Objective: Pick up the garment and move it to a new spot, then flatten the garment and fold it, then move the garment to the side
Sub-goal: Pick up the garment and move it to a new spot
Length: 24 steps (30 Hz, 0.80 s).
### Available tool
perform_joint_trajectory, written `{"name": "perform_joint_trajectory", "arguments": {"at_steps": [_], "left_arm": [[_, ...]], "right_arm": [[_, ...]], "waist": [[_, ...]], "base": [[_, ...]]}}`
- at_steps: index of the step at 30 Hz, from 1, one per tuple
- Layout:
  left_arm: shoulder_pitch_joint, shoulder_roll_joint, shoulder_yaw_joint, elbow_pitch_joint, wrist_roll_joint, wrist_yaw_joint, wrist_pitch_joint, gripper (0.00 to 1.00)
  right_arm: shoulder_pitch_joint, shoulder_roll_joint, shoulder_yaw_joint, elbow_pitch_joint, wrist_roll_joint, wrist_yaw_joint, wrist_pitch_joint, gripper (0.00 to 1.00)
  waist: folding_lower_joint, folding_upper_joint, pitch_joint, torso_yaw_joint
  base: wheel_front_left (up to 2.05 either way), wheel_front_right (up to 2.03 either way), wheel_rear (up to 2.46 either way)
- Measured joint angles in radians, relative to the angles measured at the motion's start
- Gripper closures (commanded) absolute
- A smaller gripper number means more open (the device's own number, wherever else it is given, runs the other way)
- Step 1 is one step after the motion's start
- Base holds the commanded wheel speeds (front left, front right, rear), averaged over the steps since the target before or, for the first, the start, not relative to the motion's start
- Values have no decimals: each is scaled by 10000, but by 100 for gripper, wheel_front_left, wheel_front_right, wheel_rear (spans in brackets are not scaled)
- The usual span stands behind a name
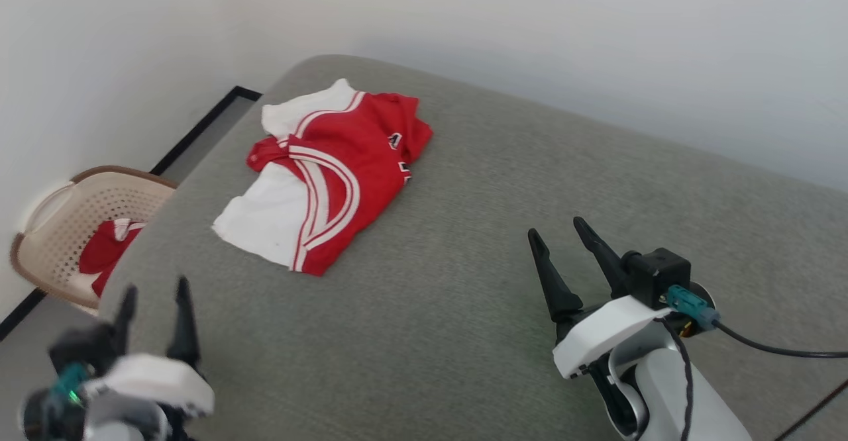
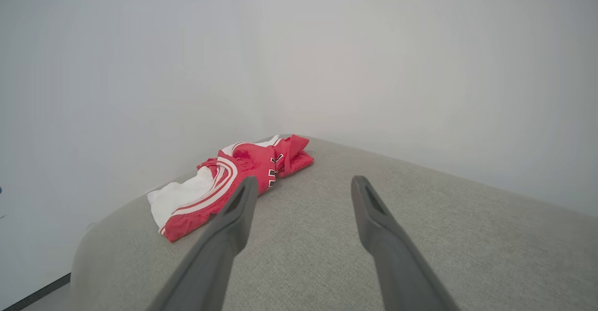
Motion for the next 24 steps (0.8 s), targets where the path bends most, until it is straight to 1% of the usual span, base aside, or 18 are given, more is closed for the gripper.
{"name": "perform_joint_trajectory", "arguments": {"at_steps": [3, 5, 7, 10, 13, 17, 20, 22, 24], "left_arm": [[-874, 456, -196, 617, -309, -19, 0, 0], [-1602, 777, -522, 1106, -579, -44, 0, 0], [-2335, 1112, -903, 1643, -1181, -44, 136, 0], [-3373, 1810, -1615, 2405, -2125, -77, 671, 0], [-4242, 2646, -2318, 3041, -3177, -77, 1569, 0], [-5060, 3498, -2964, 3730, -4947, -77, 3074, 0], [-5394, 4222, -3398, 4015, -5774, -77, 3831, 0], [-5506, 4560, -3574, 4243, -6330, -77, 4207, 0], [-5597, 4713, -3758, 4456, -6976, -77, 4907, 0]], "right_arm": [[-71, 29, -40, -67, -109, 2, 0, 0], [-146, 23, -104, -125, -201, 2, 0, 0], [-193, 21, -150, -157, -290, 2, -2, 0], [-315, 2, -207, -194, -424, 0, -2, 0], [-464, 12, -117, -268, -466, 0, 0, 0], [-688, 2, -38, -453, -468, 2, -2, 0], [-861, 6, 119, -598, -443, 0, -2, 0], [-950, 4, 178, -679, -412, 2, -2, 0], [-1018, 6, 180, -750, -403, 2, -2, 0]], "waist": [[0, 0, 99, -391], [0, 0, 258, -738], [0, 0, 471, -1117], [0, -1, 830, -1685], [0, -1, 1205, -2228], [0, 0, 1715, -2918], [0, 0, 2096, -3401], [0, 0, 2350, -3705], [0, 0, 2600, -3986]], "base": [[0, 0, 0], [0, 0, 0], [0, 0, 0], [0, 0, 0], [0, 0, 0], [0, 0, 0], [0, 0, 0], [0, 0, 0], [0, 0, 0]]}}
